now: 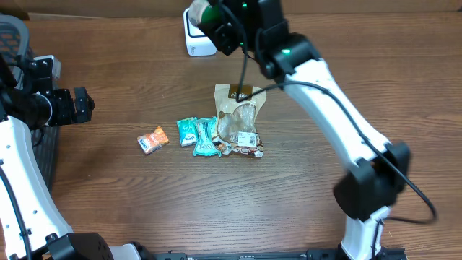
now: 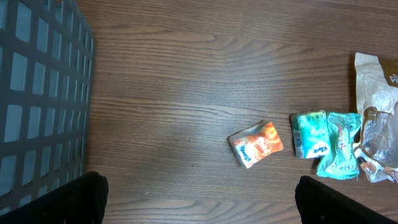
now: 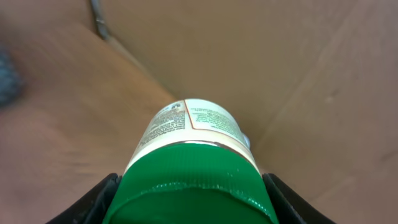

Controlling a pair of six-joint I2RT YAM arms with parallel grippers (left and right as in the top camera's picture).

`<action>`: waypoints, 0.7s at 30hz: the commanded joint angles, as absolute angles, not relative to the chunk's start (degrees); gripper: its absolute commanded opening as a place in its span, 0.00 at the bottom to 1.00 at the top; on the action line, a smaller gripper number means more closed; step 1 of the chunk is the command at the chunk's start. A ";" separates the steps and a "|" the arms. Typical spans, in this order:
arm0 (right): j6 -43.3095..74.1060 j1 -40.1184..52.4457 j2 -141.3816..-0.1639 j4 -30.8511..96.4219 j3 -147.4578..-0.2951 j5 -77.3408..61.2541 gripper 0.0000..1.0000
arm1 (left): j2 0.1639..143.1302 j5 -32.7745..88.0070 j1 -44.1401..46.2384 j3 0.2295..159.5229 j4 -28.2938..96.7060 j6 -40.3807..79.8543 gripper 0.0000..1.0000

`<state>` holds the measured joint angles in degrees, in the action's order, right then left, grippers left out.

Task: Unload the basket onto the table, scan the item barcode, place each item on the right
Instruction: 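Lift the jar and hold its side up to the white scanner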

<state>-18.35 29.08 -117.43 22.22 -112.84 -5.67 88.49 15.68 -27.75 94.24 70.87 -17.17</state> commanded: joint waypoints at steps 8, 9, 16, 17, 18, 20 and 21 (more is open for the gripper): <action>-53.04 28.75 -136.90 -8.27 -114.34 0.01 0.40 | 86.87 16.36 -27.73 95.53 70.85 -18.68 0.99; -54.17 28.75 -138.72 -11.62 -114.34 0.03 0.38 | 86.87 16.36 -27.73 95.53 70.85 -18.70 1.00; -57.74 28.10 -145.67 -27.16 -114.34 2.72 0.36 | 86.87 16.36 -27.73 95.53 70.85 -18.70 0.99; -57.74 27.81 -145.75 -27.42 -114.34 2.74 0.36 | 86.87 16.36 -27.73 95.53 70.85 -18.68 1.00; -57.74 27.49 -145.75 -27.64 -114.34 2.72 0.36 | 86.87 16.36 -27.73 95.53 70.85 -18.68 0.99; -57.76 26.83 -145.75 -28.40 -114.34 2.68 0.36 | 86.87 16.36 -27.73 95.53 70.85 -18.70 1.00; -57.76 26.48 -145.75 -29.10 -114.37 2.57 0.36 | 86.87 16.36 -27.73 95.53 70.85 -18.70 1.00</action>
